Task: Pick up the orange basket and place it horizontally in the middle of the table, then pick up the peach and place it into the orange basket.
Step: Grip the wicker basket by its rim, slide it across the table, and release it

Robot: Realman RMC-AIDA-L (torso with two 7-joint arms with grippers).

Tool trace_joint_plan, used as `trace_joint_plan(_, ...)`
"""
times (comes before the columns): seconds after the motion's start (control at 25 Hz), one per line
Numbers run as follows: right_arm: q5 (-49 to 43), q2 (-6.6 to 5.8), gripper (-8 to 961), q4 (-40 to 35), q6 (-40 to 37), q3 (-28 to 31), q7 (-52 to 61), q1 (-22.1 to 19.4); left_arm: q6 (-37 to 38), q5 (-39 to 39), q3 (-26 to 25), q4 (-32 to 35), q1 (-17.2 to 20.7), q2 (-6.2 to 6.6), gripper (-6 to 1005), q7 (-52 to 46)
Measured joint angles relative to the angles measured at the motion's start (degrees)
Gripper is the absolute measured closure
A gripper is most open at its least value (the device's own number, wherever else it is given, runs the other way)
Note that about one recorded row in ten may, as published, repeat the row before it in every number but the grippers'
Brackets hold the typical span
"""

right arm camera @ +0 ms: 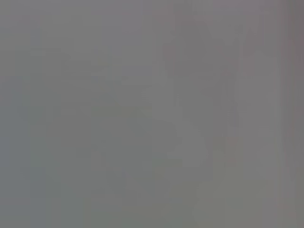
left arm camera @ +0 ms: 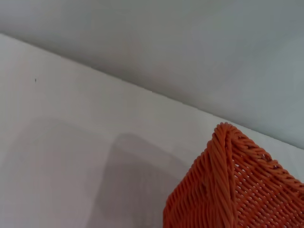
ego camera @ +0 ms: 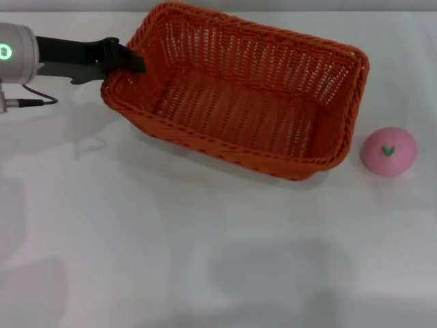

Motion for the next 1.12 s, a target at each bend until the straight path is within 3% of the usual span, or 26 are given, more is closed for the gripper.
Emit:
trace_joint_plan(0.68, -0.03, -0.02, 231, -0.01, -0.31, 0.00, 0.00, 0.22, 5.56, -0.07, 0.53, 7.89, -2.32, 0.07, 730, -6.24)
trace_joint_plan(1.12, -0.06, -0.02, 235, 0.07, -0.82, 0.00, 0.00, 0.22, 6.07, -0.01, 1.30, 8.35, -2.72, 0.18, 708, -5.40)
